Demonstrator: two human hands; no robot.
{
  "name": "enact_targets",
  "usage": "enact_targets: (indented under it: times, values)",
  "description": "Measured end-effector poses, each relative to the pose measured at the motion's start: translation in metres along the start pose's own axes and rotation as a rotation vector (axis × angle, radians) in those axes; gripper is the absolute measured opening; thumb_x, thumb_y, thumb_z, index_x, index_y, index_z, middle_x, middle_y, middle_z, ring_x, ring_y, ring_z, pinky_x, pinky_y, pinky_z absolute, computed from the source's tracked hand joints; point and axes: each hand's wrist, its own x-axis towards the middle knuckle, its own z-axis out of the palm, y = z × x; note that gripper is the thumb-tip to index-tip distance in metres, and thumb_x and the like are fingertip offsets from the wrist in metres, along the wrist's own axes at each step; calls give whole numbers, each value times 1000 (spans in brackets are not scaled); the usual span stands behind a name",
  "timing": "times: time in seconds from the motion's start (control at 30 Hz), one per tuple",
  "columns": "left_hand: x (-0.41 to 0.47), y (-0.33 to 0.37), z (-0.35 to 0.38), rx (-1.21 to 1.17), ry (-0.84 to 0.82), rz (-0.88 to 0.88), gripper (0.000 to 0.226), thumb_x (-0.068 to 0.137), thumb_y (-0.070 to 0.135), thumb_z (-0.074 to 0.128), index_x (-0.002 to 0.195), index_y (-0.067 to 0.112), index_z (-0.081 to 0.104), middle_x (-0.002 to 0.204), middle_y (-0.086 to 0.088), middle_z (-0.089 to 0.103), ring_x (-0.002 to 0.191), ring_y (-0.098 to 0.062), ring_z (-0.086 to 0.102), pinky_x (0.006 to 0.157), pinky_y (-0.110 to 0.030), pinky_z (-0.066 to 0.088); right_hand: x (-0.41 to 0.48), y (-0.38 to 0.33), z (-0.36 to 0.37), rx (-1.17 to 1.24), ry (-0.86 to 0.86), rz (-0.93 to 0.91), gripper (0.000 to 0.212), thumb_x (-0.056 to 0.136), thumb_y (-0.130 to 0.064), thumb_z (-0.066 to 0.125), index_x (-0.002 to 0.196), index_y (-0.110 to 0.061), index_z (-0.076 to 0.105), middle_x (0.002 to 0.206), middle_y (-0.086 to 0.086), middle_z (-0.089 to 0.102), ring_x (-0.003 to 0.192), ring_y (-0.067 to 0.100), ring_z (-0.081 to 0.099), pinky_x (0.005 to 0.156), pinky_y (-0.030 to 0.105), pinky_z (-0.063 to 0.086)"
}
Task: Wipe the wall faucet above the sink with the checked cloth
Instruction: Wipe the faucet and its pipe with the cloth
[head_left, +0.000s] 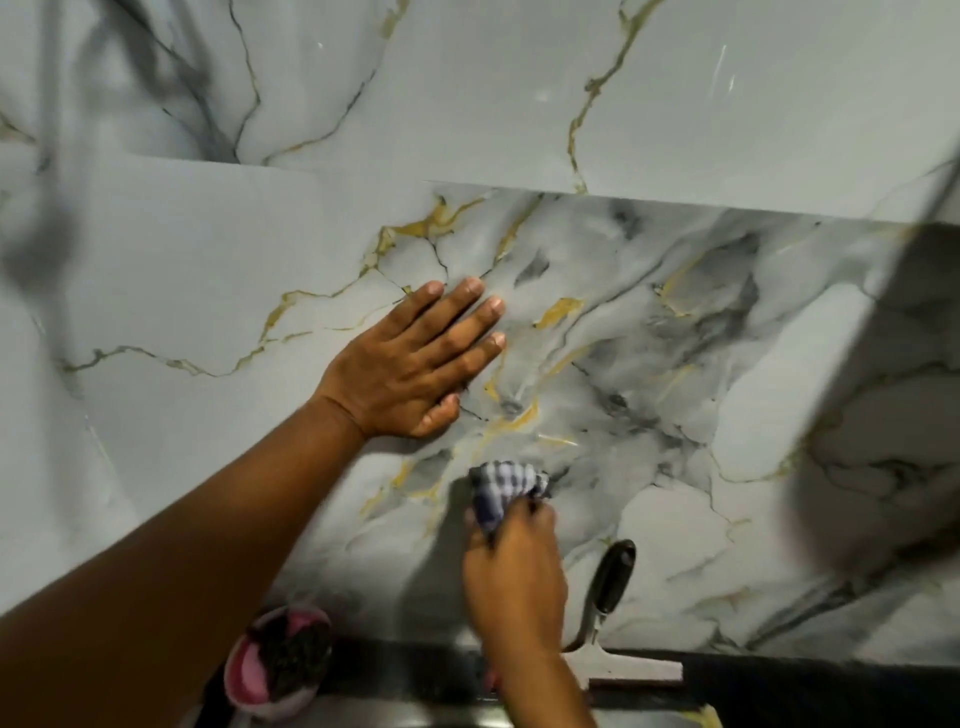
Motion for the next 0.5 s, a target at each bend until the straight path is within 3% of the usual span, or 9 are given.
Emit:
enact_targets:
  times: [0.07,0.13,0.17,0.23,0.27,0.3,0.4,0.47,0.5]
  values:
    - [0,1,1,7,1,2,66,87,32,40,149,6,37,158,-19,31,147,-41,27,122,-53,22,-26,6,-3,-310,-215,-41,59,98,-34,15,124,-8,61,130,11,62,116,24,63,114,32,32]
    - [0,2,1,6,8,2,66,87,31,40,148,6,38,157,-19,31,147,-41,28,122,-53,22,-52,30,3,-652,-105,-245,70,101,-20,10,94,-12,79,109,9,76,105,28,69,118,35,19]
    - [1,2,0,-2,4,1,65,87,31,40,148,6,39,157,-19,32,147,-41,28,122,-53,22,-55,37,9,-718,-18,-377,66,101,-17,14,92,-15,79,111,5,75,111,30,65,114,37,23]
    - [2,-1,-2,-1,1,3,65,87,31,40,147,6,40,156,-19,33,146,-40,29,122,-52,22,-40,31,0,-629,68,-616,34,94,-18,43,100,-17,77,117,0,73,121,32,53,106,40,39]
    - [3,-2,-2,3,3,5,65,87,31,40,147,6,41,156,-19,33,146,-40,30,122,-52,22,-31,29,-12,-584,18,-647,29,82,-19,60,107,-15,73,121,1,71,126,32,48,105,38,45]
    - [4,-3,-2,7,7,6,65,87,31,40,147,6,41,156,-19,33,146,-40,30,122,-52,22,-14,16,-17,-526,-108,-600,46,71,-16,67,117,-12,67,127,2,66,133,30,42,109,36,44]
    - [2,-1,-3,4,11,0,65,87,31,40,146,6,42,156,-19,34,146,-40,31,121,-52,24,2,11,-23,-464,-153,-622,57,70,-13,57,126,-15,57,134,0,58,144,22,27,121,29,25]
    - [3,1,-2,4,15,2,64,86,31,40,146,6,43,155,-19,35,145,-41,32,120,-53,25,-14,33,-15,-576,-125,-634,36,85,-21,42,107,-23,71,115,-10,71,145,21,23,122,28,17]
    - [2,2,-2,4,11,2,64,86,31,40,145,6,43,155,-19,35,145,-41,32,120,-53,26,-26,47,-12,-618,-126,-687,47,97,-18,27,99,-26,73,107,-13,74,143,20,30,124,30,6]
